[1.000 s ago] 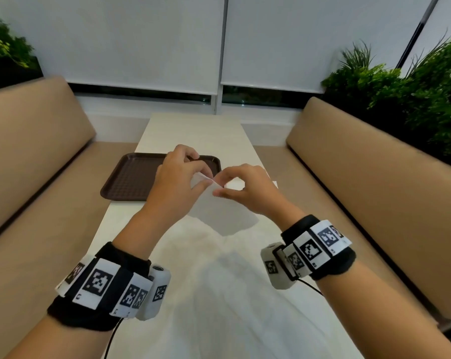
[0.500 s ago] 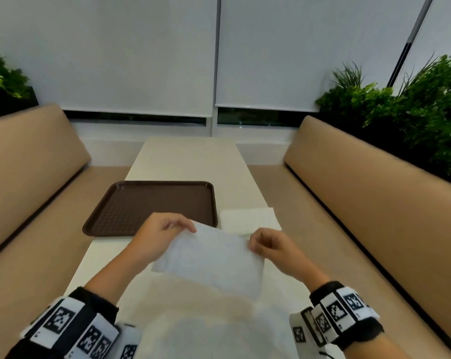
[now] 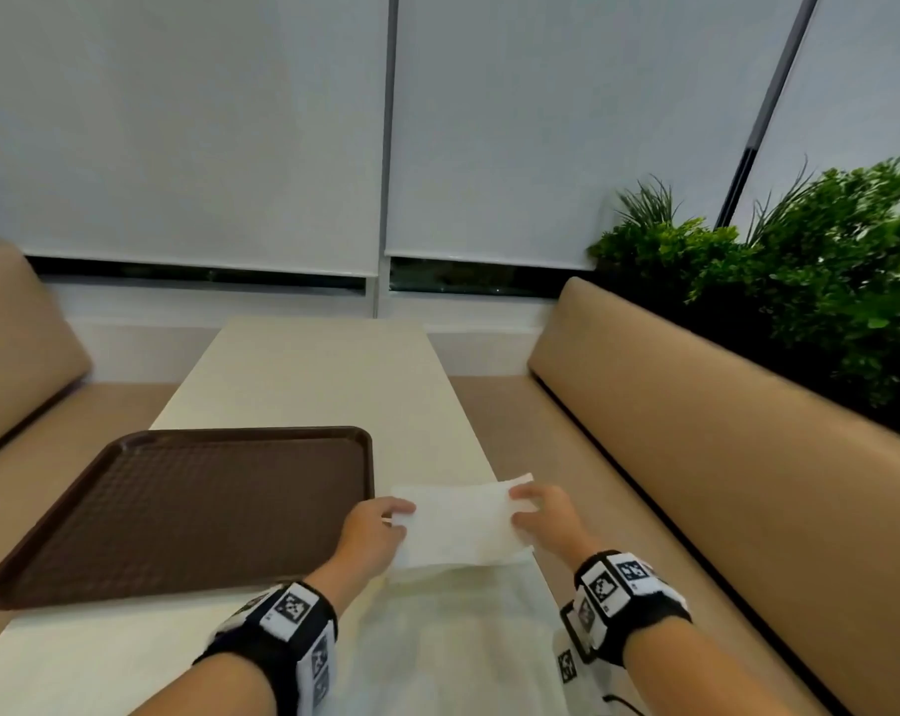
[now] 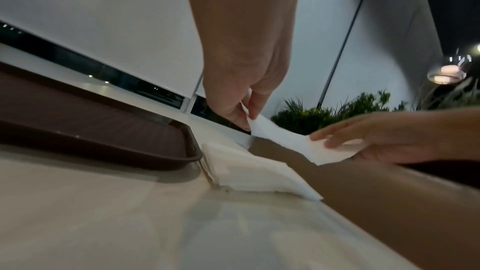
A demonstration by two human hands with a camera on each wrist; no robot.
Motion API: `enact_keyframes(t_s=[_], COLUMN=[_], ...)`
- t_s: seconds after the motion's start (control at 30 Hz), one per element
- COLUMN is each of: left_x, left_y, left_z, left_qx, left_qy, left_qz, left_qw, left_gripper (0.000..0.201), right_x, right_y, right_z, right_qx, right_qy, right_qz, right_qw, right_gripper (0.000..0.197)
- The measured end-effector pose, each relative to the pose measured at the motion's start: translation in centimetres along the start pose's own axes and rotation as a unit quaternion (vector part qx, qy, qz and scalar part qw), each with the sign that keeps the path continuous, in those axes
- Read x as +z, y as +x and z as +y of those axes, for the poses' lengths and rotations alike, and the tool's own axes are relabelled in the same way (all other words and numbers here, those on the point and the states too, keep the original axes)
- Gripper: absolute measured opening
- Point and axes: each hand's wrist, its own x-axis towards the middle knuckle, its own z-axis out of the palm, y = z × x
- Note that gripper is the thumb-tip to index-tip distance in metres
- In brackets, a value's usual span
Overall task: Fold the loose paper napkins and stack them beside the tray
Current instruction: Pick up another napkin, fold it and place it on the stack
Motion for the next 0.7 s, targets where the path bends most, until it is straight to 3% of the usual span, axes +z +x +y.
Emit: enact_keyframes(t_s=[0.1, 0.23, 0.3, 0.37, 0.43, 0.5, 0.6, 0.7], left_x=[2.2, 3.1, 2.9, 2.4, 1.6, 0.3, -2.9, -6.8], left_y=[2.2, 2.0, 1.7, 1.3, 0.3, -1.6, -6.0, -12.6], left_z=[-1.2, -2.2, -2.5, -2.6, -1.9, -0.8, 0.0, -0.6], left_qx=[-0.011, -0.012, -0.021, -0.022, -0.003, 0.032, 0.075, 0.113], left_qy=[0.139, 0.402, 0.455, 0.467, 0.437, 0.373, 0.222, 0.125], left_qz=[-0.021, -0.054, -0.08, -0.092, -0.071, -0.037, -0.037, -0.064], left_qw=[0.99, 0.914, 0.887, 0.879, 0.897, 0.927, 0.971, 0.984], left_gripper=[0.039, 0.042, 0.042, 0.049, 0.055, 0.055, 0.037, 0.028], right_x=[1.9, 4.3, 4.8, 4.8, 4.8, 5.1, 6.7, 7.9], right_y=[2.0, 2.0, 1.3, 0.3, -1.4, -3.8, -8.1, -10.8], right_z=[0.5, 2.2, 2.7, 2.4, 1.6, 0.9, 0.7, 0.6], right_qx=[-0.005, -0.002, 0.022, 0.005, -0.051, -0.097, -0.082, -0.053], right_qy=[-0.098, -0.237, -0.286, -0.276, -0.215, -0.207, -0.282, -0.339], right_qz=[0.009, -0.045, -0.059, -0.059, -0.04, -0.089, -0.236, -0.23], right_qw=[0.995, 0.971, 0.956, 0.959, 0.975, 0.969, 0.926, 0.911], right_gripper=[0.039, 0.026, 0.025, 0.039, 0.051, 0.051, 0.061, 0.075])
